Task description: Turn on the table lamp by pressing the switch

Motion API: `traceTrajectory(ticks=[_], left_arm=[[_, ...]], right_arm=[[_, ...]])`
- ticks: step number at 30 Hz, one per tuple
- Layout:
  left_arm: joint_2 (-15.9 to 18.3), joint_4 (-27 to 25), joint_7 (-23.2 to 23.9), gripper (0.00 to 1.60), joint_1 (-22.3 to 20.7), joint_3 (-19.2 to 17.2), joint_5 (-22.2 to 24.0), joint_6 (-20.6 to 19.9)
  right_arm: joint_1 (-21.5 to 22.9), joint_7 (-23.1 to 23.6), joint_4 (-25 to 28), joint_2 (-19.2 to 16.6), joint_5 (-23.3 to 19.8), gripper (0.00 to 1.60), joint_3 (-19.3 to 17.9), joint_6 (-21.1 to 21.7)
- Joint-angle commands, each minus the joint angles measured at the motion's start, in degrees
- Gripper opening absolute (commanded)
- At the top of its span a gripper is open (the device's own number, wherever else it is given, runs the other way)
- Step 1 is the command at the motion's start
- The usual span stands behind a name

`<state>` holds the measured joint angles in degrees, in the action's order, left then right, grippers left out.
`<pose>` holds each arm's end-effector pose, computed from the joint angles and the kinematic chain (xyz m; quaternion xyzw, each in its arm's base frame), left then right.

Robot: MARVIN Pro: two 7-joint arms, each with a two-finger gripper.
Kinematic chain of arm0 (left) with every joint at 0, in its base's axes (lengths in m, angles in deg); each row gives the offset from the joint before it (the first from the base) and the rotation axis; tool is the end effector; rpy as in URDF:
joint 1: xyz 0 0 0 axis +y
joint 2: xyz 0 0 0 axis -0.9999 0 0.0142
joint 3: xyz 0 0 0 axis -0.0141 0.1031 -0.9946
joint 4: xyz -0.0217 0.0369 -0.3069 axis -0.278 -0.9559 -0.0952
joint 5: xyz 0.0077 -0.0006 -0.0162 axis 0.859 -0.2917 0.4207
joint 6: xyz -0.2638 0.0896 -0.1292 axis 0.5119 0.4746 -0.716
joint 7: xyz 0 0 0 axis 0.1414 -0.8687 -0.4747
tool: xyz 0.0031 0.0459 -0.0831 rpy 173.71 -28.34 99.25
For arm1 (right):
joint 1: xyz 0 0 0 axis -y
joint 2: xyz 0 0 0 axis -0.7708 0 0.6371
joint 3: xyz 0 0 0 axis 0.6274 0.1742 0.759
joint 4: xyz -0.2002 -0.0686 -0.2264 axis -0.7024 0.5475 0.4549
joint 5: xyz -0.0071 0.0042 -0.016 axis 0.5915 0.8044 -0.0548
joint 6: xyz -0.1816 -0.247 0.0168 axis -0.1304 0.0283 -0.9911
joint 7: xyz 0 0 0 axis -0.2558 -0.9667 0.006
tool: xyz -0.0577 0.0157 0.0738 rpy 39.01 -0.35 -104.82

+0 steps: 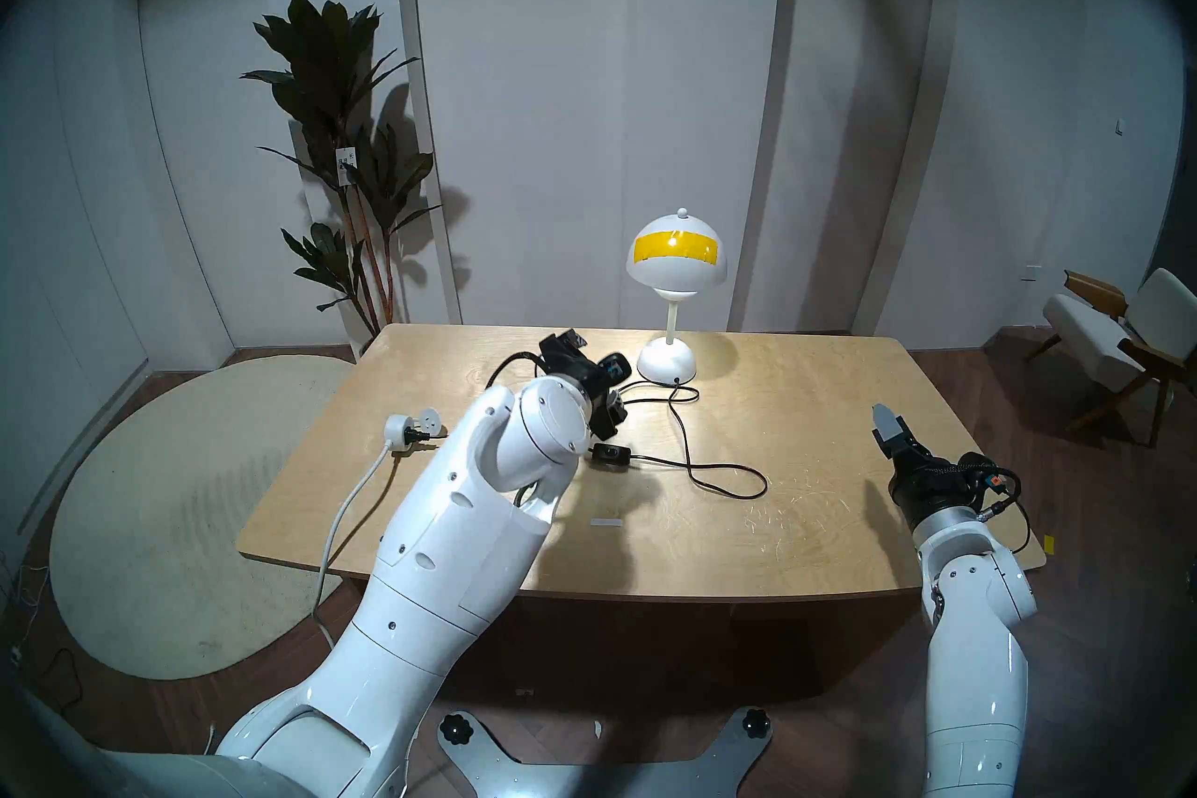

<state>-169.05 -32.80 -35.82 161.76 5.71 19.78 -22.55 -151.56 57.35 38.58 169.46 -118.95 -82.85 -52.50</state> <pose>0.4658 -0.1205 -0.2360 -0.7109 0.4085 -0.5585 0.1255 0.3259 -0.1557 -0.3212 -0.6427 0.3041 -0.6597 0.2434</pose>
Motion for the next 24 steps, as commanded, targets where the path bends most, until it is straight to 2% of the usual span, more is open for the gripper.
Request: traceTrajectory(ticks=[1, 3, 4, 5, 7, 10, 13, 15, 22, 24], left_arm=[[-6.3, -5.8, -2.7, 1.60, 0.6, -8.9, 9.5, -3.7], [-7.3, -6.4, -4.1, 1.60, 0.8, -10.3, 12.3, -4.6], [-8.8, -6.7, -4.4, 1.60, 1.4, -12.6, 13.8, -4.5], [-8.2, -6.8, -5.2, 1.60, 1.1, -12.0, 15.7, -5.0], [-9.6, -6.7, -6.1, 1.60, 1.0, -14.5, 19.3, -5.1], [-10.4, -5.9, -9.8, 1.60, 0.6, -14.9, 23.4, -4.2], [-10.9, -4.8, -12.6, 1.60, 0.2, -14.4, 25.4, -2.4], [-10.9, -4.3, -14.4, 1.60, 0.1, -13.5, 24.4, -0.7], [-11.4, -3.0, -22.9, 1.60, 0.6, -11.5, 25.6, 3.3], [-11.4, -3.0, -23.9, 1.60, 0.8, -11.0, 25.7, 4.0]], right_arm=[[0.5, 0.3, 1.1, -0.2, -0.1, 1.60, 0.1, -0.2], [0.5, 0.3, 1.1, -0.2, -0.1, 1.60, 0.1, -0.2], [0.4, 0.3, 1.1, -0.2, -0.1, 1.60, 0.1, -0.2], [0.4, 0.3, 1.1, -0.2, -0.1, 1.60, 0.1, -0.2], [0.4, 0.3, 1.2, -0.2, -0.1, 1.60, 0.1, -0.3], [0.3, 0.4, 1.4, -0.2, -0.1, 1.60, 0.1, -0.3], [0.2, 0.4, 1.6, -0.2, -0.1, 1.60, 0.1, -0.3], [0.2, 0.3, 1.6, -0.1, -0.1, 1.60, 0.1, -0.3], [0.1, 0.3, 1.8, -0.1, 0.0, 1.60, 0.1, -0.4], [0.1, 0.3, 1.8, -0.1, 0.0, 1.60, 0.1, -0.4]])
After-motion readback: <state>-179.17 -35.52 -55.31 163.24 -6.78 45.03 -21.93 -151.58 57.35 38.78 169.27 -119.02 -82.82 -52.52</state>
